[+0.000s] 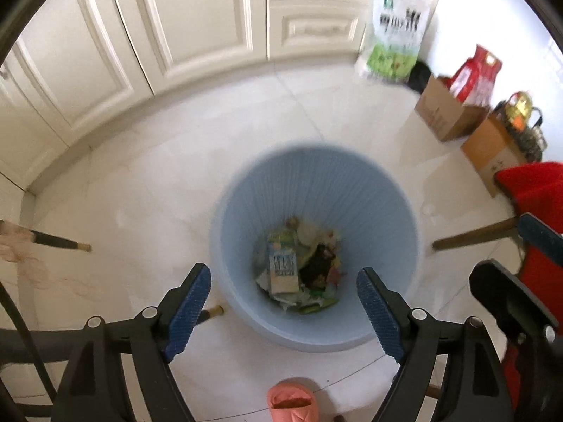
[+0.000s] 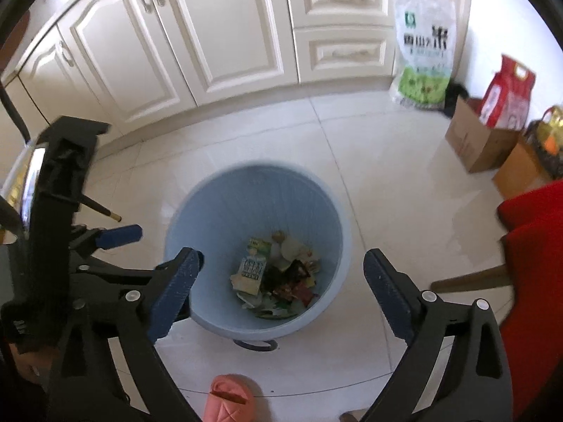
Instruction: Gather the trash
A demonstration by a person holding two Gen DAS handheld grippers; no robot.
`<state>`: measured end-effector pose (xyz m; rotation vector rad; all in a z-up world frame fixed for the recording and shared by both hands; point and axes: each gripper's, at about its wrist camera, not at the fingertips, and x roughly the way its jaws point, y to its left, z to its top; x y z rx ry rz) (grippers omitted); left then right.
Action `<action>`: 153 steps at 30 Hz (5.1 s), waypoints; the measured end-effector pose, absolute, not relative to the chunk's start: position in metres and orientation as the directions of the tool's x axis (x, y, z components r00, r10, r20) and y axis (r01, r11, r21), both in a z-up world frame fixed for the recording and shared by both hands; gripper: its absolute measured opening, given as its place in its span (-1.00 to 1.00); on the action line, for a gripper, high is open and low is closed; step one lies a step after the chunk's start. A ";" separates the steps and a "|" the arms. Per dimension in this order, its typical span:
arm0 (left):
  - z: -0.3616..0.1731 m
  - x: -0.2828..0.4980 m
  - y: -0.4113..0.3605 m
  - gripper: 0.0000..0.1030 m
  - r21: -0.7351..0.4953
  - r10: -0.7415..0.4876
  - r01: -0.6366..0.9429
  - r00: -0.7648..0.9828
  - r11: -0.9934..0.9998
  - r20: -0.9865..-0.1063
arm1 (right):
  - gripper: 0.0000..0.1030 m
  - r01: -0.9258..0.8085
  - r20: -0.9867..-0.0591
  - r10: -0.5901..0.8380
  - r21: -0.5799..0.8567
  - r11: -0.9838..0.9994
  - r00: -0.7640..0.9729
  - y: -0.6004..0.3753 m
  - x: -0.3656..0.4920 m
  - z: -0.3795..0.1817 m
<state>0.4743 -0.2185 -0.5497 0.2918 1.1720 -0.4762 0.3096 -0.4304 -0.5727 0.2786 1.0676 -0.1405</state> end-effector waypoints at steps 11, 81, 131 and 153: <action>-0.371 0.368 -0.206 0.69 0.015 -0.294 0.506 0.524 0.862 -0.800 | 1.00 0.225 -0.761 -0.045 0.134 0.965 0.647 -0.447 0.256 -0.414; -0.050 -0.105 -0.032 0.99 0.101 -0.163 0.208 0.927 0.973 -0.339 | 1.00 0.018 -0.344 0.018 0.102 0.995 0.939 -0.307 0.075 -0.068; -0.086 -0.090 -0.014 0.99 0.061 -0.168 0.192 0.946 0.979 -0.276 | 1.00 0.037 -0.293 -0.022 0.049 0.998 0.956 -0.300 0.069 -0.061; -0.095 -0.092 -0.011 0.99 0.073 -0.163 0.188 0.951 0.979 -0.263 | 1.00 0.039 -0.295 -0.024 0.046 0.998 0.955 -0.296 0.069 -0.062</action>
